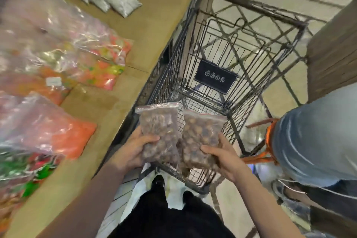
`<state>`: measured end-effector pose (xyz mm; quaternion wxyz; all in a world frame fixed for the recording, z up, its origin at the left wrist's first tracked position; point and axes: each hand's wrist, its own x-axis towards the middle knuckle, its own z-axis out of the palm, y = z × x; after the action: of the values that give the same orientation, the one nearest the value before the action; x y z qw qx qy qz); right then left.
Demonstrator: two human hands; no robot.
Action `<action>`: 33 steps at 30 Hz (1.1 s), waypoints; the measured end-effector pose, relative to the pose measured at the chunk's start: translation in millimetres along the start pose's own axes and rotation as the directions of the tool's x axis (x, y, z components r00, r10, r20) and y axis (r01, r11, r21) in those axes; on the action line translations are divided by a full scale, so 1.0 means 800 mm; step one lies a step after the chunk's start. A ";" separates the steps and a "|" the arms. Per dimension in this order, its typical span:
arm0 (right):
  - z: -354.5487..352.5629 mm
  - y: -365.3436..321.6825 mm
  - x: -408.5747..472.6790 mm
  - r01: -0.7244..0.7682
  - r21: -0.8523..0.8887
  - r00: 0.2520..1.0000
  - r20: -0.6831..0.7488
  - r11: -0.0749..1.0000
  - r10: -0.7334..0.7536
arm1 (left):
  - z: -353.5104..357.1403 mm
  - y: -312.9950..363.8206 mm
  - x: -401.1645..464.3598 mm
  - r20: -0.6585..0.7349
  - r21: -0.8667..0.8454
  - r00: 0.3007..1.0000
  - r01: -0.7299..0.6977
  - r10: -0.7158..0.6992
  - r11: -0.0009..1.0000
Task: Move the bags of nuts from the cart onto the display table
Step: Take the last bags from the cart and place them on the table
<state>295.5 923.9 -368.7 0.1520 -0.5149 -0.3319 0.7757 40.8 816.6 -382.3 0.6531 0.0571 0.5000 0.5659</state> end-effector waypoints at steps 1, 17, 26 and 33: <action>0.003 -0.006 -0.003 0.002 -0.024 1.000 0.023 1.000 -0.002 | 0.003 -0.003 -0.013 0.006 -0.015 0.999 -0.034 0.034 0.999; 0.124 0.017 -0.059 0.021 -0.489 0.815 0.514 0.872 0.268 | -0.001 -0.131 -0.284 -0.639 -0.090 0.685 -0.517 0.349 0.851; 0.218 0.109 -0.132 0.184 -0.690 0.648 0.621 0.700 0.441 | -0.022 -0.232 -0.426 -0.833 -0.129 0.453 -0.717 0.318 0.685; 0.280 0.216 -0.218 0.265 -0.724 0.551 0.656 0.637 0.516 | -0.059 -0.316 -0.551 -0.898 -0.087 0.329 -0.784 0.292 0.615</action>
<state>186.4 616.1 -307.5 -0.3151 -0.1275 -0.6108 0.7152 241.2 353.7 -308.0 0.0898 -0.2166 0.5167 0.8235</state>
